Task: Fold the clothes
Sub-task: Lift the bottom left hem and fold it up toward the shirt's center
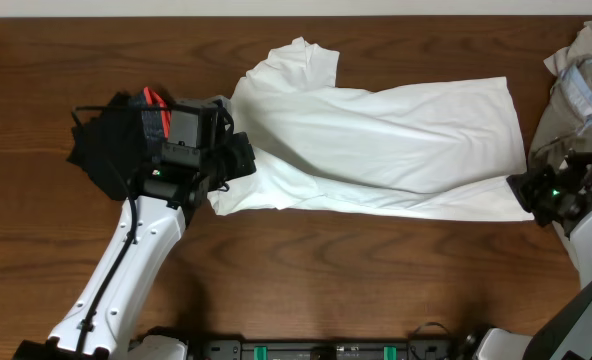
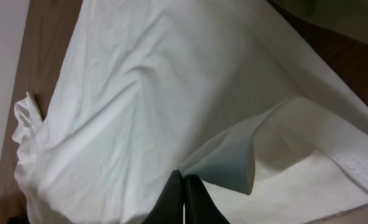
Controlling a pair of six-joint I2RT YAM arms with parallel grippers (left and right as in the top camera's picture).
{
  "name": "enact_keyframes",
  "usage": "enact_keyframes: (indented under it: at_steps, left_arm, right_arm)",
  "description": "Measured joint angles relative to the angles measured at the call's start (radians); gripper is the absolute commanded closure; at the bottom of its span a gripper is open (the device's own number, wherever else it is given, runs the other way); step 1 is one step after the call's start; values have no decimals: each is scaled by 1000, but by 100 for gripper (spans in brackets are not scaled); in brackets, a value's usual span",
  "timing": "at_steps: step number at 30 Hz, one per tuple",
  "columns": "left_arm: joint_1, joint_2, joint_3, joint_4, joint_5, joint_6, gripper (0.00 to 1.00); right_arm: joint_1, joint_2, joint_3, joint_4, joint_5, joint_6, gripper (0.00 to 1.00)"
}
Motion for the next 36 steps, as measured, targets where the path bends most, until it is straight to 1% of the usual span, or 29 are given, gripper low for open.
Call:
enact_keyframes:
  at_steps: [3, 4, 5, 6, 8, 9, 11, 13, 16, 19, 24, 27, 30, 36]
  left_arm:
    - [0, 20, 0, 9, -4, 23, 93]
    - [0, 31, 0, 16, -4, 32, 89]
    - [0, 43, 0, 26, -5, 41, 85]
    - [0, 58, 0, 35, -9, 51, 77]
    - [1, 79, 0, 49, -26, 69, 66]
    - [2, 85, 0, 52, -34, 76, 61]
    - [13, 89, 0, 47, -49, 85, 58]
    - [33, 89, 3, 23, -60, 93, 57]
    - [69, 85, 10, -51, -58, 96, 57]
    - [86, 71, 13, -144, -23, 112, 57]
    - [31, 64, 16, -256, 29, 202, 57]
    - [-35, 65, 16, -271, 38, 264, 57]
    - [-97, 84, 16, -271, 15, 302, 57]
    - [-167, 200, 16, -238, -21, 405, 55]
  right_arm:
    - [8, 7, 0, 5, 8, 4, 98]
    - [11, 11, 0, 7, 12, 5, 96]
    - [12, 15, 0, 11, 15, 8, 89]
    - [13, 20, 0, 18, 18, 12, 80]
    - [13, 29, 0, 29, 23, 18, 73]
    - [13, 31, 0, 31, 24, 20, 67]
    - [13, 34, 0, 35, 25, 15, 60]
    - [13, 34, 0, 33, 26, 2, 56]
    - [13, 34, 0, 0, 26, -15, 54]
    - [13, 34, 0, -58, 19, -32, 53]
    - [24, 35, 0, -156, -23, -96, 51]
    - [51, 36, 0, -204, -37, -142, 51]
    - [72, 36, 0, -220, -46, -167, 52]
    - [77, 36, 0, -221, -51, -188, 51]
